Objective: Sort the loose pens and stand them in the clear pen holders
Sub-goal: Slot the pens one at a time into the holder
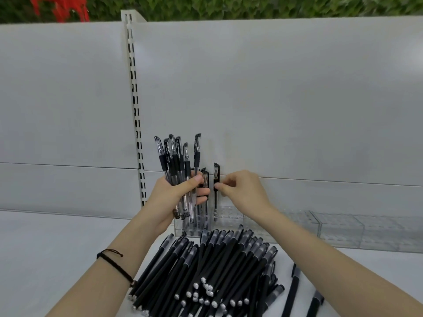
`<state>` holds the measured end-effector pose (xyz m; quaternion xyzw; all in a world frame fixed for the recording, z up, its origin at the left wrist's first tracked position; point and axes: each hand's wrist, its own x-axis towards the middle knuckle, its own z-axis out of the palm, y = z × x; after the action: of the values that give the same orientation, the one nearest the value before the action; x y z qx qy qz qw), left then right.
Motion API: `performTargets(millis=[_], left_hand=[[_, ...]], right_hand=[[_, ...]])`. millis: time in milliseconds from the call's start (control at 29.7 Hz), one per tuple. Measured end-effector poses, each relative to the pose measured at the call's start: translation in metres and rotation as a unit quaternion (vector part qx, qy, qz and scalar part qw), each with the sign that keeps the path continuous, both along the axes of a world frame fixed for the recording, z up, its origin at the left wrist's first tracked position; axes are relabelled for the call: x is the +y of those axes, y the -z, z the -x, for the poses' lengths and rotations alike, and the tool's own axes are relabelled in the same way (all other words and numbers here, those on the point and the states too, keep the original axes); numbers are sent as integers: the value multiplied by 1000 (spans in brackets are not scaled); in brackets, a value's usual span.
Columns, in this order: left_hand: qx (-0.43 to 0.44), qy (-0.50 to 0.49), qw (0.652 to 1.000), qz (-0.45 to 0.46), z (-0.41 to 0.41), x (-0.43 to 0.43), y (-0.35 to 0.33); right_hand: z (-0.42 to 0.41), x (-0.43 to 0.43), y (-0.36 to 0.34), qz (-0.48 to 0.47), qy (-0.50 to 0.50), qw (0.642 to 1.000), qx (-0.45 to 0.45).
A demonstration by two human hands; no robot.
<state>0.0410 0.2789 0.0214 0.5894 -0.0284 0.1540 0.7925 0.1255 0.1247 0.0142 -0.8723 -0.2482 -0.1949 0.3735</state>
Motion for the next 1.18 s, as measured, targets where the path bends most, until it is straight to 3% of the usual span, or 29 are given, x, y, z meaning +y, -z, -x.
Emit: performTargets(millis=[134,303,706,941,1110,1177], left_hand=[[27,17,999,6,0,-2,2],[19,-9,1000,19,-2,0,1],[19,-25,999,17,-4,1,4],[26,-25,999,18,-4,1,5],[30,-2,1000,-6,-4,1,7],[31,15,999,-20,-4,0,7]], right_hand=[[-1,-2,4,26,-6,999,28],[0,-2,-2,-36,-9,999,22],[0,11,4,-44,-29,997,50],[1,10,2,-27,21,998,48],[-2,3,-2,80,18,992,101],[-4,-1,-10,60,17,992,106]])
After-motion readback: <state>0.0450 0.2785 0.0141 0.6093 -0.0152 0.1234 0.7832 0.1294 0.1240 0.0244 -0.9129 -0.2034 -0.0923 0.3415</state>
